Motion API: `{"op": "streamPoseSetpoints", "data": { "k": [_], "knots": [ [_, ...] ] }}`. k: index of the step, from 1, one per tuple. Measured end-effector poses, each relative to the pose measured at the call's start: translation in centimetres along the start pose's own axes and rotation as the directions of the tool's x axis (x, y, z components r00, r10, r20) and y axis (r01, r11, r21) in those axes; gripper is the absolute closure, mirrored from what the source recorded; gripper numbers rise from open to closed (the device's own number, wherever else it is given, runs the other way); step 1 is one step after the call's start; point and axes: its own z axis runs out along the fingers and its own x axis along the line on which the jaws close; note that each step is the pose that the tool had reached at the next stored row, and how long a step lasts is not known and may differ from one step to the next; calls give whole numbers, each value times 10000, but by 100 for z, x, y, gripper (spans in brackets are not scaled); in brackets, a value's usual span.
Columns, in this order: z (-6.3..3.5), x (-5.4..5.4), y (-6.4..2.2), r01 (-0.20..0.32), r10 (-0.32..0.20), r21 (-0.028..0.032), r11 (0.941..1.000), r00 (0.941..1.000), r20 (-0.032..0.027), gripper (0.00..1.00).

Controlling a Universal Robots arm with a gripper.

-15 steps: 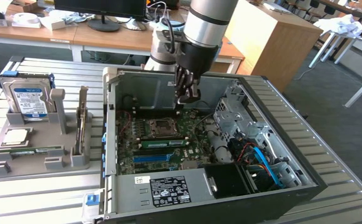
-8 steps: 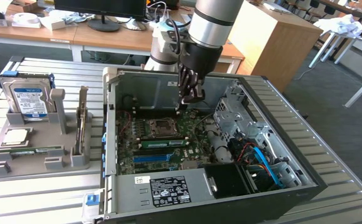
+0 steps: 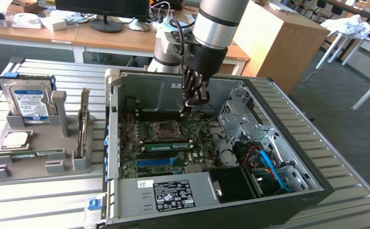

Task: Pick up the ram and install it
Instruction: 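Press down the ram until it locks into place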

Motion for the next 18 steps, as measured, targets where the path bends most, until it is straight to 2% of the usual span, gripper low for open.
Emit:
{"op": "streamPoseSetpoints", "data": {
  "k": [6, 11, 15, 18],
  "knots": [
    [1, 0, 0, -52, 52, 1, 10000, 10000, 3, 90],
    [1, 0, 0, -467, 467, 10, 9989, 9989, 19, 90],
    [4, 0, 0, -988, 988, 22, 9951, 9951, 42, 90],
    [5, 0, 0, -1425, 1425, 30, 9898, 9898, 60, 90]
  ]
}}
